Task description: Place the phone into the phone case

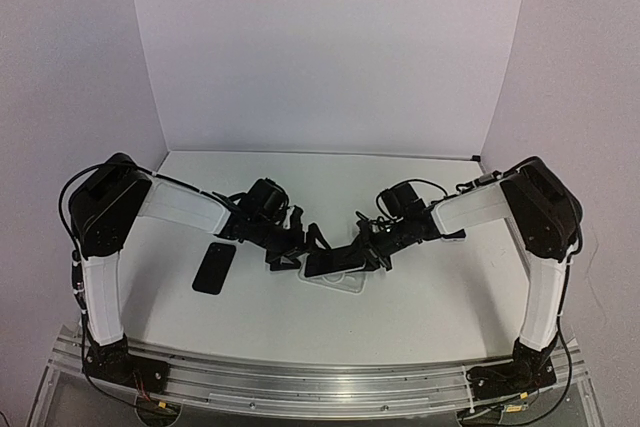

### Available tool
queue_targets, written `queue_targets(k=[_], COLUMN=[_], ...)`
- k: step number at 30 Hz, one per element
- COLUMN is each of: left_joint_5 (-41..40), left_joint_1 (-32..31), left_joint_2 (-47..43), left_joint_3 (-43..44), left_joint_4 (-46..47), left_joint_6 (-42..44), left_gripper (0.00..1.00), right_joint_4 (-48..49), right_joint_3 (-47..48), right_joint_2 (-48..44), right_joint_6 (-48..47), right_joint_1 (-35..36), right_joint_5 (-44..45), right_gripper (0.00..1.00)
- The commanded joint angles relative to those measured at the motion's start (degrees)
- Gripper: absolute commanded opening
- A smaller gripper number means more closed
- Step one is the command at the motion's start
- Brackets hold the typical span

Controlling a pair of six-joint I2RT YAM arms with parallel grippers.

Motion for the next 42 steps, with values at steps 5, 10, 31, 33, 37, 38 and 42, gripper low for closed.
queue_targets(k=[5, 10, 31, 33, 37, 38, 42], left_joint_5=[-5.26, -5.47, -5.58, -5.7, -6.3, -6.36, -6.65], left_joint_1=[-1.63, -1.64, -3.64, -4.59, -5.77, -5.97, -6.43], left_joint_2=[-1.7, -1.25, -2.24, -2.28, -2.48, -2.64, -3.2], left_joint_3=[-0.94, -0.75, -0.15, 0.17, 0.5, 0.44, 0.15], left_joint_4=[-4.23, -4.18, -4.57, -4.85, -5.82, -5.85, -5.95], left_joint_6=[-2.36, -2.44, -1.45, -1.24, -1.1, -1.11, -1.17], left_gripper=[1.0, 1.0, 1.0, 1.0, 1.0, 1.0, 1.0], right_joint_4=[-2.8, -6.11, -22.77, -22.86, -24.15, -24.71, -26.63], right_joint_3=[-1.49, -1.27, 1.78, 2.54, 5.38, 6.26, 9.71], right_joint_2=[-4.12, -6.46, -11.8, -11.27, -9.41, -8.69, -5.21], right_joint_6=[1.17, -0.75, -7.88, -8.56, -11.13, -11.93, -15.68], right_joint_1=[-0.28, -0.29, -0.32, -0.32, -0.3, -0.3, -0.3], right_joint_5=[4.6, 6.69, 18.28, 19.07, 21.07, 21.46, 21.07], right_gripper=[0.28, 0.34, 0.5, 0.5, 0.5, 0.5, 0.5])
